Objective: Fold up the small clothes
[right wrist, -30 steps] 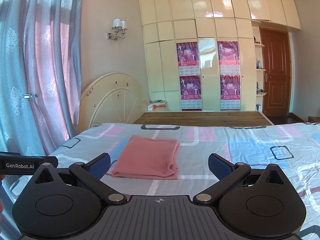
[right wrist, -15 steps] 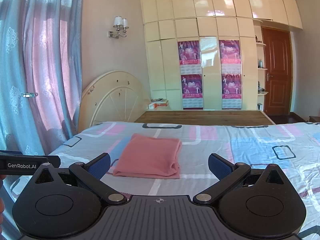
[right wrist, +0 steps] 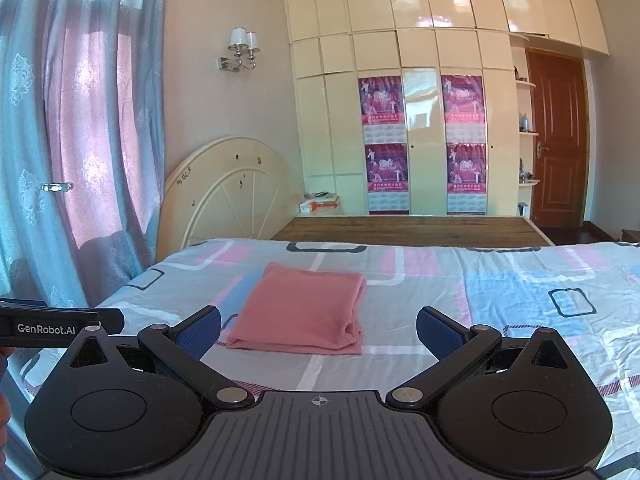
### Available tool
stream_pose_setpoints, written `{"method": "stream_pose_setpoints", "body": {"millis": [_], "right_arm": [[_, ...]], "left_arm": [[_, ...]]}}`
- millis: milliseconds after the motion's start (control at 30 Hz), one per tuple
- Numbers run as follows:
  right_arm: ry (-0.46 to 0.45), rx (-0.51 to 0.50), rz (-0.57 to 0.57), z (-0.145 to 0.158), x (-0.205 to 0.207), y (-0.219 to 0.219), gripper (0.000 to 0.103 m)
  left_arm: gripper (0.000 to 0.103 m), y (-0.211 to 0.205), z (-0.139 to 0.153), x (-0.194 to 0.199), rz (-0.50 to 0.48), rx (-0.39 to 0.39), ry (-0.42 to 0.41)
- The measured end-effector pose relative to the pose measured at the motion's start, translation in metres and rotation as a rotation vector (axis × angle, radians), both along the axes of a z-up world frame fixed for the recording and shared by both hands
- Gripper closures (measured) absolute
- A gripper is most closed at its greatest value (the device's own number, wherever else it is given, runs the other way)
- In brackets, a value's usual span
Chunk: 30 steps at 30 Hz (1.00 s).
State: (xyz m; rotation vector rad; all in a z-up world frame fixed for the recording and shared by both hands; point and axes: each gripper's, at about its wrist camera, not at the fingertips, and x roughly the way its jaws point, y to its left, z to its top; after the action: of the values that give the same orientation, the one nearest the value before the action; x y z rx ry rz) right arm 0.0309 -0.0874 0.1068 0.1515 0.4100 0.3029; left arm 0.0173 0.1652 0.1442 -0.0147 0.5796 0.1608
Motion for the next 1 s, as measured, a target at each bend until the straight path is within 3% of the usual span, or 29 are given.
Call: {"method": "stream_pose_setpoints", "body": {"millis": [700, 1000], "right_arm": [[0.032, 0.002, -0.003, -0.006, 0.018, 0.004, 0.0], [0.073, -0.005, 0.005, -0.02, 0.04, 0.009, 0.0]], "left_arm": [[0.001, -0.003, -0.01, 0.026, 0.001, -0.001, 0.028], [0.002, 0.005, -0.032, 0.054, -0.016, -0.018, 0.009]]}}
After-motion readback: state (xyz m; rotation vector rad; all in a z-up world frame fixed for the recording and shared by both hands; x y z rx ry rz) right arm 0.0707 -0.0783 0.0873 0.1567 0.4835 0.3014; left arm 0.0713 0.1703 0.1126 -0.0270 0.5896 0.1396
